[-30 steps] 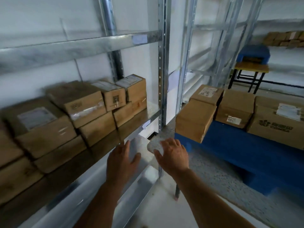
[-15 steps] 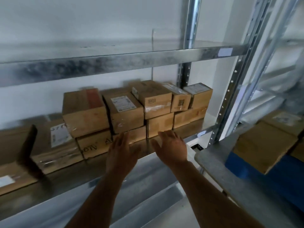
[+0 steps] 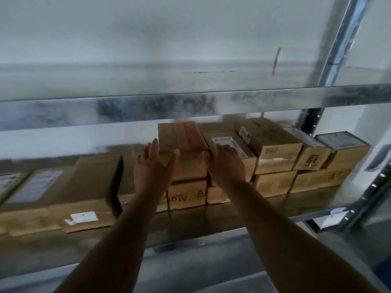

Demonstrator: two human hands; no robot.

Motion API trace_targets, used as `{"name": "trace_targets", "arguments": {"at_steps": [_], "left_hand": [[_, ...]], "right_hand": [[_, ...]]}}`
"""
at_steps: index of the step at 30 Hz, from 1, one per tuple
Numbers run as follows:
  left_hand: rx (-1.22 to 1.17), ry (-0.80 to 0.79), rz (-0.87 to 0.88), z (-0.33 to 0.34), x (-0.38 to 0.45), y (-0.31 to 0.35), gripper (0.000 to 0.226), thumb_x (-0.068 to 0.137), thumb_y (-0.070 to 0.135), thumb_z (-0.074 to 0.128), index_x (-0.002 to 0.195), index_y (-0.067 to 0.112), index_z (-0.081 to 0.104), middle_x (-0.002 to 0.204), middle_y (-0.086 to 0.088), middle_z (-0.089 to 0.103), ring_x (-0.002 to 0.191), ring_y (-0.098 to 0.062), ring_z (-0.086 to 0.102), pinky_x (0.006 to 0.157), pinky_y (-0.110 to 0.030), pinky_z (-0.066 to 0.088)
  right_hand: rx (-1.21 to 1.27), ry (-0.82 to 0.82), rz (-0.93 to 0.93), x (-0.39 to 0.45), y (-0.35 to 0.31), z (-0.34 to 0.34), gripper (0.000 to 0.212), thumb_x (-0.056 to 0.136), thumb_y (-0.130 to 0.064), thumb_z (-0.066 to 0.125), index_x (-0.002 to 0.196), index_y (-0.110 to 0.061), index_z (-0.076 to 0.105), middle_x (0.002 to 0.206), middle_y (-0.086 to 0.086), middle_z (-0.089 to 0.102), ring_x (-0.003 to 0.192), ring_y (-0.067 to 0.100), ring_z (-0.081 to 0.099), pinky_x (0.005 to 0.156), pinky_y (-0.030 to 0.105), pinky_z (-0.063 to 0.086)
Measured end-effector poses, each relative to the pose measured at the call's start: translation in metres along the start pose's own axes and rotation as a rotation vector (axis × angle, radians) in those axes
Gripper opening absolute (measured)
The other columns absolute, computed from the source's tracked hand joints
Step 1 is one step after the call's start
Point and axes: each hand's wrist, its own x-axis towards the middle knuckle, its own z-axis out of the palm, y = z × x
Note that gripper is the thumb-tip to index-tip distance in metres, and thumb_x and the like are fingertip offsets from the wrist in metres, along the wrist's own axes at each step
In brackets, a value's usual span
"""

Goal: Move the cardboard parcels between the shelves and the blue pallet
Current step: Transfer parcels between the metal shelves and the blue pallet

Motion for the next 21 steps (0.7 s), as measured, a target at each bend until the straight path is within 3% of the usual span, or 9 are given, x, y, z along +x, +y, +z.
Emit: {"name": "trace_targets", "arguments": {"at_steps": [5,7,9,10,14,18,21], "left_hand": [[-0.056,-0.114,-0.074,0.007,0.039,-0.013,0.070,0.092,0.053,0.043,0.147,0.014,0.024,0.148,-0.011,0.035,0.132,-0.028,0.036,0.102,-0.042,0.034],[-0.117,-0.168,-0.077,0.013,0.050,-0.018,0.060,0.095,0.047,0.042,0.141,0.009,0.033,0.138,-0.014,0.047,0.112,-0.021,0.052,0.086,-0.033,0.045],[-0.215,-0.228,-0.065,0.020,0.057,-0.024,0.042,0.097,0.039,0.040,0.126,0.009,0.045,0.115,-0.013,0.059,0.081,-0.008,0.054,0.061,-0.023,0.041],[-0.267,-0.252,-0.070,0.024,0.060,-0.027,0.036,0.097,0.037,0.040,0.120,0.011,0.047,0.107,-0.011,0.060,0.077,-0.008,0.053,0.059,-0.024,0.041],[-0.471,-0.286,-0.144,0.033,0.066,-0.039,0.024,0.094,0.031,0.046,0.113,0.018,0.051,0.093,0.000,0.061,0.082,-0.016,0.061,0.065,-0.032,0.049],[-0.534,-0.303,-0.217,0.031,0.065,-0.041,0.033,0.092,0.029,0.052,0.121,0.013,0.053,0.099,-0.005,0.063,0.090,-0.023,0.063,0.081,-0.045,0.054],[-0.566,-0.331,-0.224,0.026,0.061,-0.040,0.034,0.093,0.025,0.052,0.124,0.013,0.050,0.103,-0.007,0.063,0.094,-0.025,0.062,0.087,-0.050,0.052]], "right_hand": [[0.056,-0.016,0.068,0.036,-0.015,0.016,0.041,0.097,-0.044,0.038,0.107,-0.008,0.056,0.108,0.012,0.058,0.102,0.027,0.054,0.077,0.033,0.041],[0.070,-0.025,0.106,0.045,-0.019,0.023,0.042,0.098,-0.043,0.038,0.102,-0.008,0.058,0.097,0.010,0.059,0.091,0.026,0.056,0.070,0.031,0.037],[0.065,-0.010,0.131,0.051,-0.022,0.029,0.042,0.097,-0.042,0.038,0.100,-0.007,0.061,0.092,0.010,0.058,0.082,0.023,0.052,0.068,0.031,0.034],[0.055,-0.003,0.139,0.052,-0.023,0.032,0.040,0.097,-0.041,0.040,0.100,-0.007,0.062,0.092,0.011,0.059,0.080,0.021,0.050,0.067,0.031,0.033],[0.039,-0.030,0.159,0.053,-0.021,0.037,0.035,0.096,-0.036,0.043,0.099,-0.007,0.061,0.093,0.010,0.057,0.082,0.021,0.050,0.068,0.029,0.034],[0.079,-0.077,0.169,0.053,-0.023,0.033,0.032,0.096,-0.034,0.044,0.099,-0.007,0.060,0.083,0.005,0.051,0.078,0.021,0.050,0.065,0.028,0.032],[0.119,-0.084,0.150,0.050,-0.025,0.028,0.029,0.096,-0.032,0.047,0.103,-0.008,0.060,0.081,0.002,0.051,0.068,0.014,0.044,0.053,0.024,0.028]]}}
